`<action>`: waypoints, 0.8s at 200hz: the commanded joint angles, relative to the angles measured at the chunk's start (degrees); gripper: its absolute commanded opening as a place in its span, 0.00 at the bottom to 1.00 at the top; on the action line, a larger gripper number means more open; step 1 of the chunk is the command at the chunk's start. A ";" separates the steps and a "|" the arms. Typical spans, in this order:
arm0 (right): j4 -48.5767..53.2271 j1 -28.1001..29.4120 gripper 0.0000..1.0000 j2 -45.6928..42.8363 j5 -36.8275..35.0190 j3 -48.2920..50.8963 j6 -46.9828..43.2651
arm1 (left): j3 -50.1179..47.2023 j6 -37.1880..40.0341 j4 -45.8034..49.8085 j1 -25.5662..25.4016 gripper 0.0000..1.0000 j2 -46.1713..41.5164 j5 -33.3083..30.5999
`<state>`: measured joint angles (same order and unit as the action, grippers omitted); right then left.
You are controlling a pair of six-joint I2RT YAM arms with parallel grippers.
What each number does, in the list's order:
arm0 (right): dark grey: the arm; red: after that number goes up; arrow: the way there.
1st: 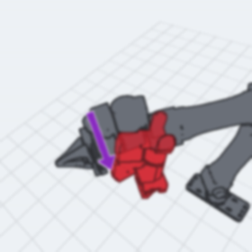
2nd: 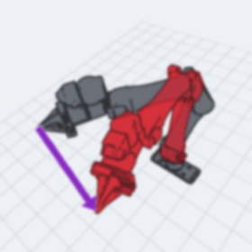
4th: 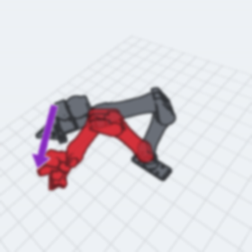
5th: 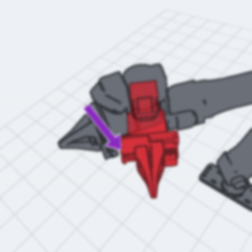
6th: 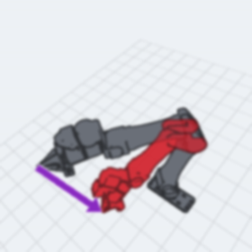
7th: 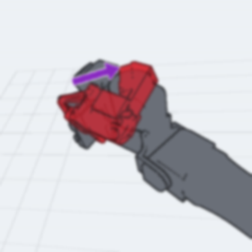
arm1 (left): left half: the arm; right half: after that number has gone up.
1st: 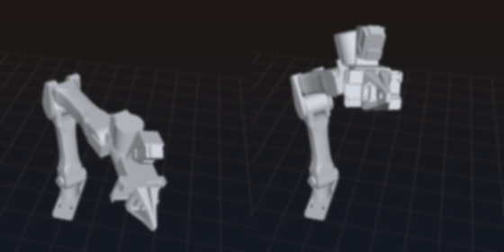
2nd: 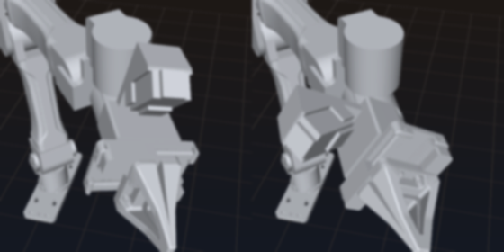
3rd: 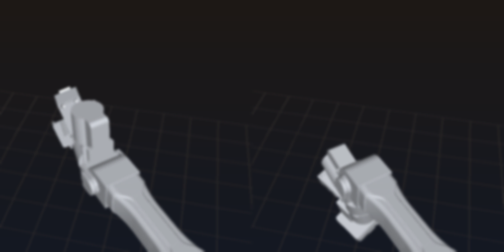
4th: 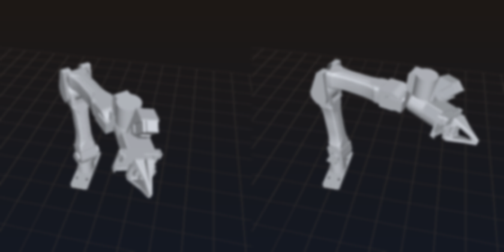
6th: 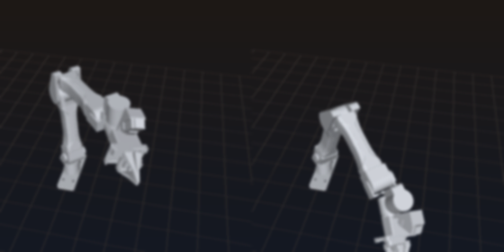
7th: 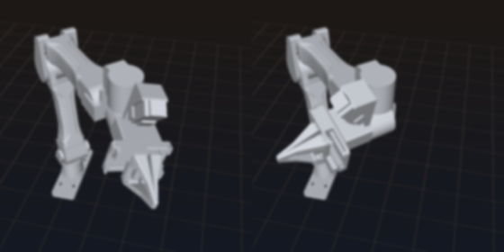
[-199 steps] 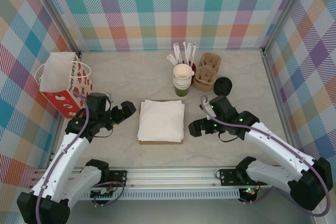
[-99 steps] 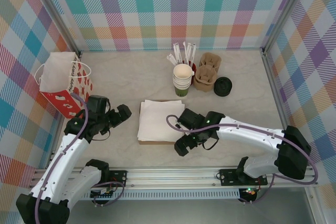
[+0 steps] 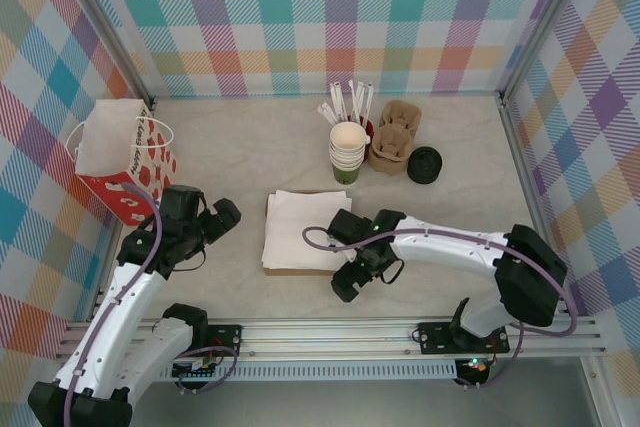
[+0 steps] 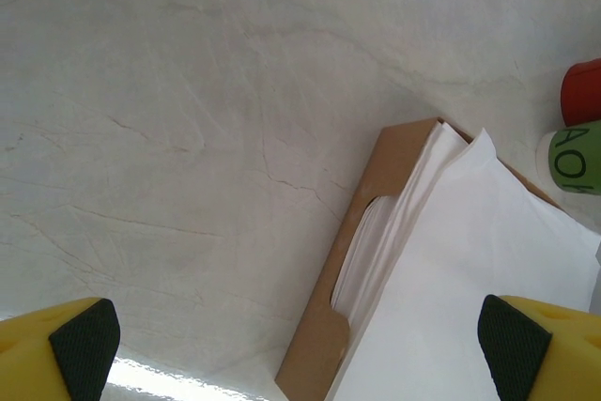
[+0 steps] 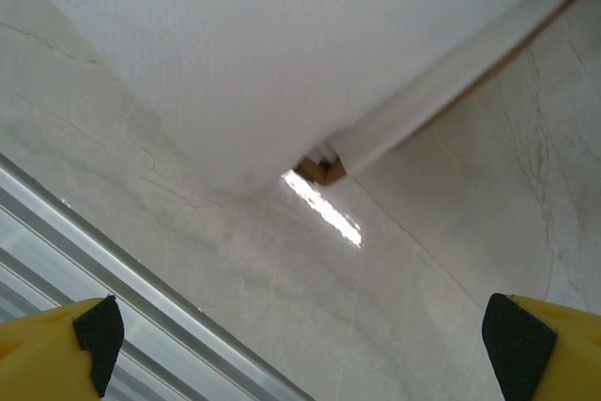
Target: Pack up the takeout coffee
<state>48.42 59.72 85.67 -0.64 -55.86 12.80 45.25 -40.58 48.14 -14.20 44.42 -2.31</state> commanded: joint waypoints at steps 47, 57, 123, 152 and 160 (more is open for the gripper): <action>-5.77 0.55 0.91 6.82 -0.23 -6.78 -4.85 | 4.40 2.03 6.08 -0.66 1.00 -0.68 -6.34; -5.97 0.53 0.90 7.95 -0.02 -7.71 -5.55 | 5.31 2.59 6.90 -0.66 1.00 -0.79 -6.86; -4.42 0.51 0.82 15.47 -1.04 -17.12 -3.42 | 9.17 3.58 8.92 -0.66 1.00 -1.10 -8.75; -2.34 0.56 0.81 19.79 -2.70 -23.03 -0.41 | 12.12 4.54 11.16 -0.66 1.00 -1.09 -10.90; -1.96 0.52 0.81 20.95 -3.06 -24.65 0.49 | 12.90 4.74 11.76 -0.66 1.00 -1.17 -11.52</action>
<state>44.91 59.90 103.98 -2.20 -75.68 10.13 54.65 -37.67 56.75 -14.20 43.81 -10.76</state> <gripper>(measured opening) 0.806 0.999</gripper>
